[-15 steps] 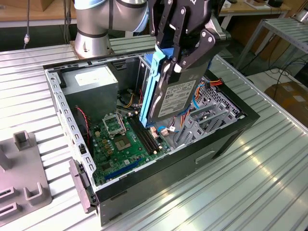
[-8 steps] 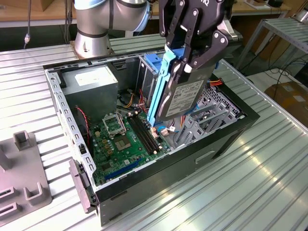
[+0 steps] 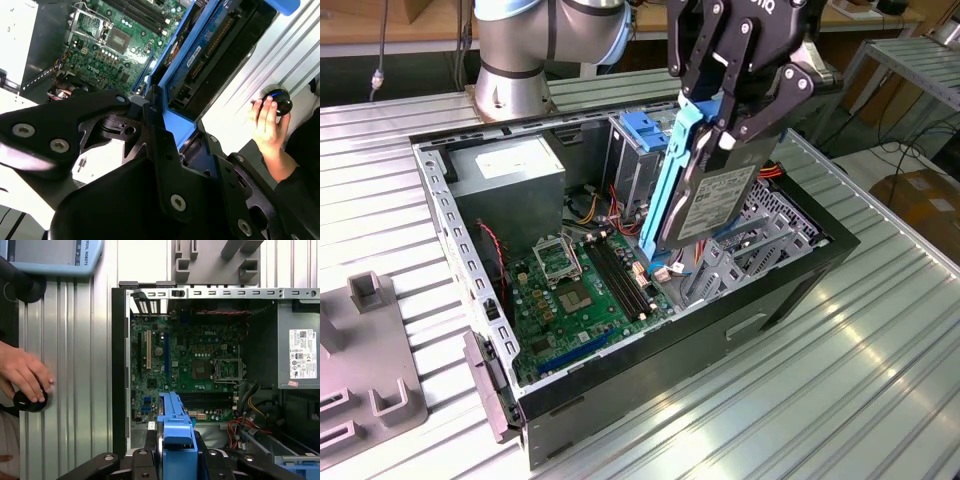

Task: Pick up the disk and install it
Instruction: 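Insert the disk into the insertion slot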

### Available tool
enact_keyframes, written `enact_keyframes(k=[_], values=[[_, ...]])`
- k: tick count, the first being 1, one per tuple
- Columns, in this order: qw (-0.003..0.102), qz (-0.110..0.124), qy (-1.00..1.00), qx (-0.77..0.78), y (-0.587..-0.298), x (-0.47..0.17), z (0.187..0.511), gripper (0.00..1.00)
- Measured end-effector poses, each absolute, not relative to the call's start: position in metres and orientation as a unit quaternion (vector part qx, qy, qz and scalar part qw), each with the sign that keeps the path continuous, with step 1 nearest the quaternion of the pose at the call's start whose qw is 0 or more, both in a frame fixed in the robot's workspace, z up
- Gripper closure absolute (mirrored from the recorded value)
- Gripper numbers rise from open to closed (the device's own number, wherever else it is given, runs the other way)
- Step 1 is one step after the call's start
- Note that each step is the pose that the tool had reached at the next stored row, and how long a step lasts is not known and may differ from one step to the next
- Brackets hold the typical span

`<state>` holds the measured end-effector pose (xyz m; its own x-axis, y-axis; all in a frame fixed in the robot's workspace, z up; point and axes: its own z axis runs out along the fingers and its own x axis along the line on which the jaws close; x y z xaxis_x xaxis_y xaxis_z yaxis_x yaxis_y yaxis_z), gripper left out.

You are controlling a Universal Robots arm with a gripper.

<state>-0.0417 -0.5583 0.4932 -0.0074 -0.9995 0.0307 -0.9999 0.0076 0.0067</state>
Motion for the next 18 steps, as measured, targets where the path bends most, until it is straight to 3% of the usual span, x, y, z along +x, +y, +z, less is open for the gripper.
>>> enact_keyframes(k=[18], values=[[0.014, 0.008, -0.71, 0.704, -0.558, 0.024, 0.492, 0.64]])
